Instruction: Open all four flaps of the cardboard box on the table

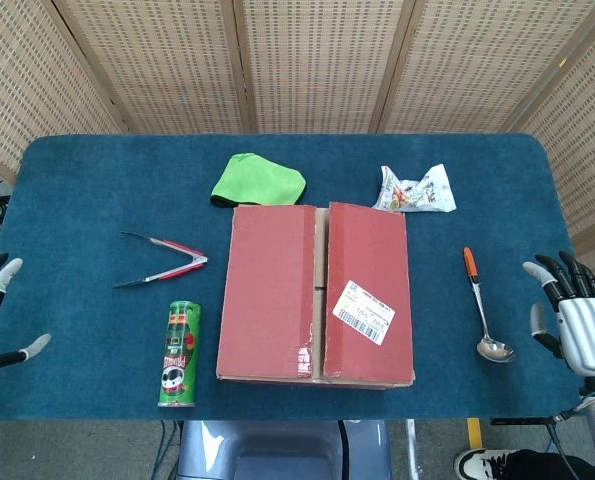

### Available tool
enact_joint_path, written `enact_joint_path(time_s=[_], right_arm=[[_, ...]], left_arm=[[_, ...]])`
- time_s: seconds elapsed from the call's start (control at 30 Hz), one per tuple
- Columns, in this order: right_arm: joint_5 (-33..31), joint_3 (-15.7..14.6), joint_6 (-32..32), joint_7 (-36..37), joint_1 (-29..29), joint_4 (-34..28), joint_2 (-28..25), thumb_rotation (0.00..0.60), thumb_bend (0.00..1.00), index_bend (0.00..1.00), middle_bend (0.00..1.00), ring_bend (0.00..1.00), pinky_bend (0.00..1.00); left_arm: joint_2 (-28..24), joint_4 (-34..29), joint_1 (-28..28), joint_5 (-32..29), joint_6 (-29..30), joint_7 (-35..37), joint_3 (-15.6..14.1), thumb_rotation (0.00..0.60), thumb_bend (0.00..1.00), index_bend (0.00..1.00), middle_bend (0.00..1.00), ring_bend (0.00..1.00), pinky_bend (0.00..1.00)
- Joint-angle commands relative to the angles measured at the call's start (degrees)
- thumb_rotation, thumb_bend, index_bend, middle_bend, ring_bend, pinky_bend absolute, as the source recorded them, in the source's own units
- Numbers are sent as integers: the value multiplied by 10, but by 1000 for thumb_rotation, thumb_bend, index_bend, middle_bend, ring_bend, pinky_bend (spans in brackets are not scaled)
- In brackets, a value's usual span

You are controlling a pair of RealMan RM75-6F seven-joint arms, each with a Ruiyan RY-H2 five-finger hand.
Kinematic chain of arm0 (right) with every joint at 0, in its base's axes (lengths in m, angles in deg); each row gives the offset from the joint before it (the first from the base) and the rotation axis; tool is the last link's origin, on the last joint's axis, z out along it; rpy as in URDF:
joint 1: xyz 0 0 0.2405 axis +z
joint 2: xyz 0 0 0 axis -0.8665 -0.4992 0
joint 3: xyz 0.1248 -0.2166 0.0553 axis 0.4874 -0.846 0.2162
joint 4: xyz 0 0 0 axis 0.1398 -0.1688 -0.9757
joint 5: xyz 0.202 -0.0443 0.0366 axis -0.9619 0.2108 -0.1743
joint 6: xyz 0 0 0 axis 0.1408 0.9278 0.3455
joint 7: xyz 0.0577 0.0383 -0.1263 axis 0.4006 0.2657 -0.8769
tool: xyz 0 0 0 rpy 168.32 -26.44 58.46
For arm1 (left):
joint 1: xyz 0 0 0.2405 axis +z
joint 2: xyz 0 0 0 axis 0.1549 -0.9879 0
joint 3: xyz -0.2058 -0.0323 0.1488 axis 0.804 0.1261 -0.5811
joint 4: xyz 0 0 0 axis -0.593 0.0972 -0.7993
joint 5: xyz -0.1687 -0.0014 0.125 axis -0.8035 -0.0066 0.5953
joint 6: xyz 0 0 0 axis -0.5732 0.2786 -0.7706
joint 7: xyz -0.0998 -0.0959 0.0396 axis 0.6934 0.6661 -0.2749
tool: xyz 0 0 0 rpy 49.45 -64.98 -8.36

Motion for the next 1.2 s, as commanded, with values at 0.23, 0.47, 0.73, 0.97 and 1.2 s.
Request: enact_joint_path(time_s=[0.23, 0.47, 0.73, 0.97, 1.2], right_arm=[[17, 3, 10, 20, 13, -10, -10, 600, 750, 178, 151, 6, 103], [60, 7, 39, 74, 49, -31, -26, 600, 950, 178, 164, 6, 103], [108, 14, 86, 131, 103, -65, -47, 600, 1000, 178, 199, 6, 103], [127, 30, 151, 156, 170, -95, -56, 600, 1000, 177, 214, 6, 103], [125, 49, 215, 169, 238, -117, -46, 600, 1000, 190, 226, 6, 103]], left_arm=[[1, -5, -4, -7, -12, -12, 0, 515, 185, 0, 0, 0, 0], [7, -5, -7, -6, -16, -29, -1, 515, 187, 0, 0, 0, 0], [11, -4, -9, -7, -21, -59, -4, 515, 194, 0, 0, 0, 0], [19, -3, -15, -9, -27, -83, -4, 514, 194, 0, 0, 0, 0], [27, -3, -20, -1, -31, -101, -6, 516, 194, 0, 0, 0, 0]])
